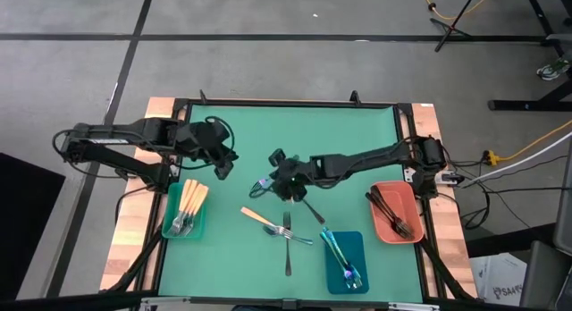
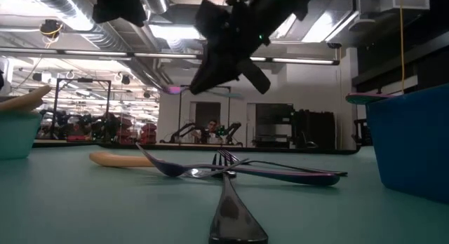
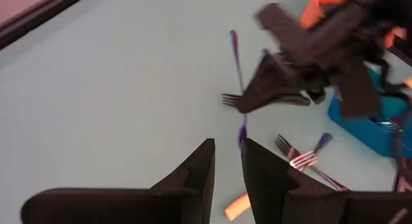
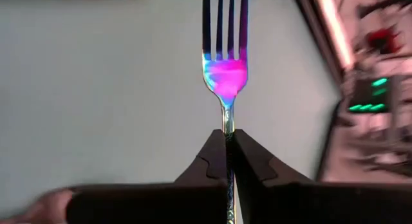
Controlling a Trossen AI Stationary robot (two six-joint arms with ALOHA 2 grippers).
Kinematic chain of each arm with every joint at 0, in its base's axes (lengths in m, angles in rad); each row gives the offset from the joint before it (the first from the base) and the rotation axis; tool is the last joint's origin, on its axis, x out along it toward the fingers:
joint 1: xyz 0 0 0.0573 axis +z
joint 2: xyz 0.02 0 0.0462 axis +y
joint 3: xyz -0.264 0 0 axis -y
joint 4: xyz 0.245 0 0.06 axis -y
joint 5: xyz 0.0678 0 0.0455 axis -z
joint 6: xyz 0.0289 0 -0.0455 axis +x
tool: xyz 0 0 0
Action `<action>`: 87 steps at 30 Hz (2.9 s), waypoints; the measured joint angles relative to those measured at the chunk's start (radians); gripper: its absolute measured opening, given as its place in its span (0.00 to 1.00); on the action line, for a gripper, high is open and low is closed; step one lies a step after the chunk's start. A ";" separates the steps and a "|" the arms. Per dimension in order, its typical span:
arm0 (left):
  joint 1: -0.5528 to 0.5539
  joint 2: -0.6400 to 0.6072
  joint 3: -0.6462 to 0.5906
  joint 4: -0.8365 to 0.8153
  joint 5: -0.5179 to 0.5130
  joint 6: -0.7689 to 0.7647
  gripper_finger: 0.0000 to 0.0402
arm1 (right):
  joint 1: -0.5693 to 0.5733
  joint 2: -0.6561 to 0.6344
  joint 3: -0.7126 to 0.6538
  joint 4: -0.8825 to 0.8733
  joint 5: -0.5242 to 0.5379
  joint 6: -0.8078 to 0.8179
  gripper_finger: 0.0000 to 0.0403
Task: Sort silverware by color (type)
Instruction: Put the blue fork into the blue bin
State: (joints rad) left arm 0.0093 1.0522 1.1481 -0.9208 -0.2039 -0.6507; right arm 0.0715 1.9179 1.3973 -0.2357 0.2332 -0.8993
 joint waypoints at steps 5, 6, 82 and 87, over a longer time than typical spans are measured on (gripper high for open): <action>0.000 0.019 0.000 0.012 -0.041 -0.074 0.18 | 0.052 0.000 0.025 0.001 0.121 -0.149 0.00; 0.000 0.024 0.000 0.016 -0.044 -0.080 0.18 | 0.061 0.000 0.029 0.001 0.142 -0.177 0.00; 0.002 0.255 0.000 0.381 0.339 -0.046 0.18 | 0.206 -0.002 0.032 0.375 0.192 -0.838 0.00; 0.002 0.255 0.000 0.382 0.326 -0.046 0.17 | 0.205 -0.002 0.032 0.375 0.193 -0.838 0.00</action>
State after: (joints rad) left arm 0.0109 1.3071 1.1477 -0.5388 0.1222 -0.6968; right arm 0.2770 1.9156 1.4288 0.1391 0.4263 -1.7374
